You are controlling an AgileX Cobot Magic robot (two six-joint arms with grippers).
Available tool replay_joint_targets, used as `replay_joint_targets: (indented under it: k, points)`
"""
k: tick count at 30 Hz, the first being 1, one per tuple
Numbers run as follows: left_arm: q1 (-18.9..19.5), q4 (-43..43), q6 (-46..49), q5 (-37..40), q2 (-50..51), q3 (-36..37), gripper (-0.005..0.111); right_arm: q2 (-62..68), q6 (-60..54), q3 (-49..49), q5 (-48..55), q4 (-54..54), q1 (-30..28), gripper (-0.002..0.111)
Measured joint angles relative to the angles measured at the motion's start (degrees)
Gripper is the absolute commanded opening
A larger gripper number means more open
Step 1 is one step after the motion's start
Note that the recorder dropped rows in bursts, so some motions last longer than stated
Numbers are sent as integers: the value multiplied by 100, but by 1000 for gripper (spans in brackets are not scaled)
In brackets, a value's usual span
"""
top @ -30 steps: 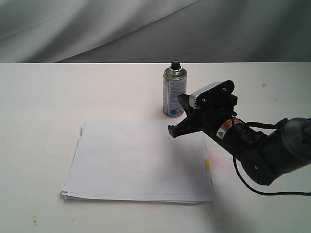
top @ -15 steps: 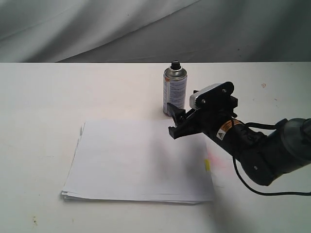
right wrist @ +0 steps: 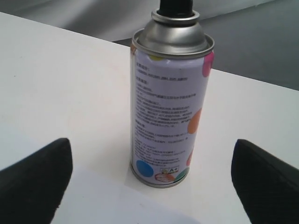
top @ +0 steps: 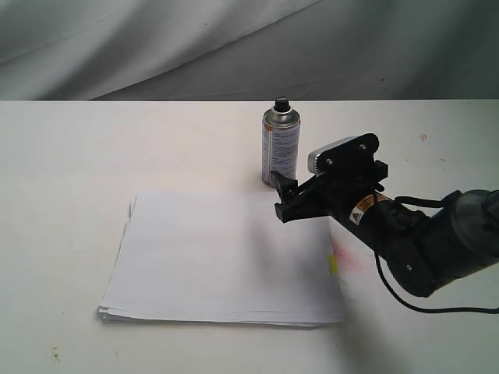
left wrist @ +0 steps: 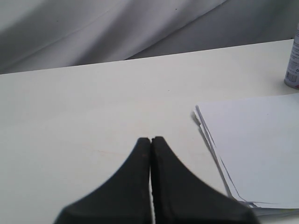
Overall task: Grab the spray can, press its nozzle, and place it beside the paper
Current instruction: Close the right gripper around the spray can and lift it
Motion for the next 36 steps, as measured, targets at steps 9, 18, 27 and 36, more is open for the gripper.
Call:
replay_joint_targets:
  k: [9, 18, 27, 36]
  points:
    - [0, 0, 0, 0, 0, 0, 0, 401, 13, -597, 114, 198, 0, 85]
    - [0, 0, 0, 0, 0, 0, 0, 987, 13, -1309, 143, 246, 0, 85]
    - [0, 0, 0, 0, 0, 0, 0, 1402, -9, -1971, 240, 246, 0, 85]
    - [0, 0, 0, 0, 0, 0, 0, 1521, -9, -2056, 304, 314, 0, 73]
